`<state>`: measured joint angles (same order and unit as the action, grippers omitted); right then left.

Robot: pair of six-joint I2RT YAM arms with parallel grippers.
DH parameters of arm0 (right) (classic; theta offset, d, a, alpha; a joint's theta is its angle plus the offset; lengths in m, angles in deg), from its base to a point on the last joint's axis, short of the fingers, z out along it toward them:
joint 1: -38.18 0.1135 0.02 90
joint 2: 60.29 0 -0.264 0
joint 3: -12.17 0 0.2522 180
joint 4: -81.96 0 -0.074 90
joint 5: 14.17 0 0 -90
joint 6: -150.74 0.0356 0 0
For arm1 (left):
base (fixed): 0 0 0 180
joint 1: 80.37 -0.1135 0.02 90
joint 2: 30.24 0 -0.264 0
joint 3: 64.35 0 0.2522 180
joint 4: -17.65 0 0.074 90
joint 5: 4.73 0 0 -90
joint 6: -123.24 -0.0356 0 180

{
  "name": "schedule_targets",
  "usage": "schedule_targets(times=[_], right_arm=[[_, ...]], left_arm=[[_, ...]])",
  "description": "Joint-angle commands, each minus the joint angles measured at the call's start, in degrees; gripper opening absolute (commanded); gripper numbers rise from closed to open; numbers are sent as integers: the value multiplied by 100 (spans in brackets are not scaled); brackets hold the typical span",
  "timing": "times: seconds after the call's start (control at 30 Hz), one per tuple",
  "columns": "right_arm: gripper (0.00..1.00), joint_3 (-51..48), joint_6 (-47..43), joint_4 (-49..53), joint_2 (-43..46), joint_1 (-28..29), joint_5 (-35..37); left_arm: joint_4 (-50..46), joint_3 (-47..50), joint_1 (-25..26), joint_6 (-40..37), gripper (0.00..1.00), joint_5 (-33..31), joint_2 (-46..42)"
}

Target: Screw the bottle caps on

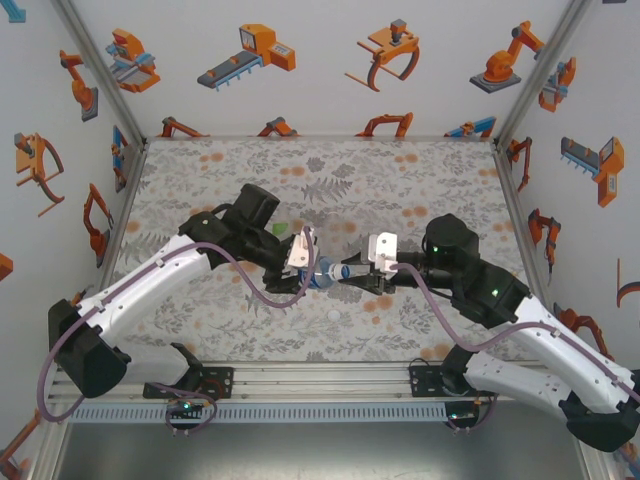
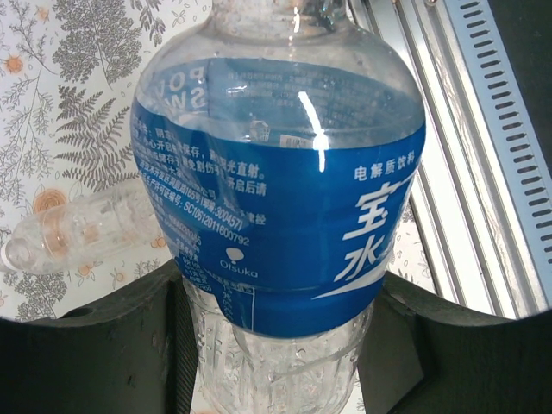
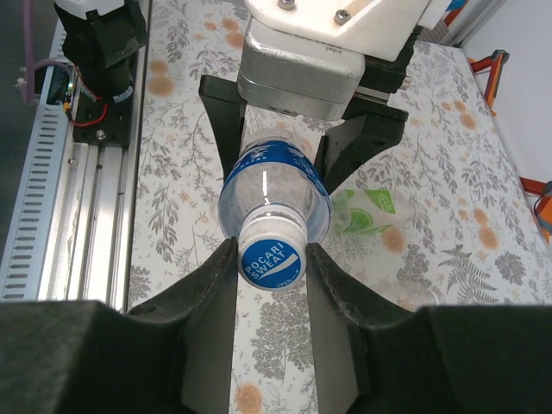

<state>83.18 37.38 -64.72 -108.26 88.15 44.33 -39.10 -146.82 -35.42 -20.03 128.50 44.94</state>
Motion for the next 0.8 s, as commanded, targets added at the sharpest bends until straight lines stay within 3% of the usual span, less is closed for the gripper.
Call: schedule_targets(times=[0.0, 0.2, 0.57, 0.77], right_arm=[[24, -8, 82, -84, -39, 18, -59], [0, 157, 12, 228, -150, 29, -145], [0, 702, -1069, 882, -417, 150, -303], [0, 864, -1152, 1070, -553, 179, -424]], left_arm=[[-120, -177, 5, -156, 0, 222, 58], [-281, -236, 5, -238, 0, 230, 130], [-768, -454, -2, -553, 0, 710, 366], [-852, -521, 1, -614, 0, 868, 415]])
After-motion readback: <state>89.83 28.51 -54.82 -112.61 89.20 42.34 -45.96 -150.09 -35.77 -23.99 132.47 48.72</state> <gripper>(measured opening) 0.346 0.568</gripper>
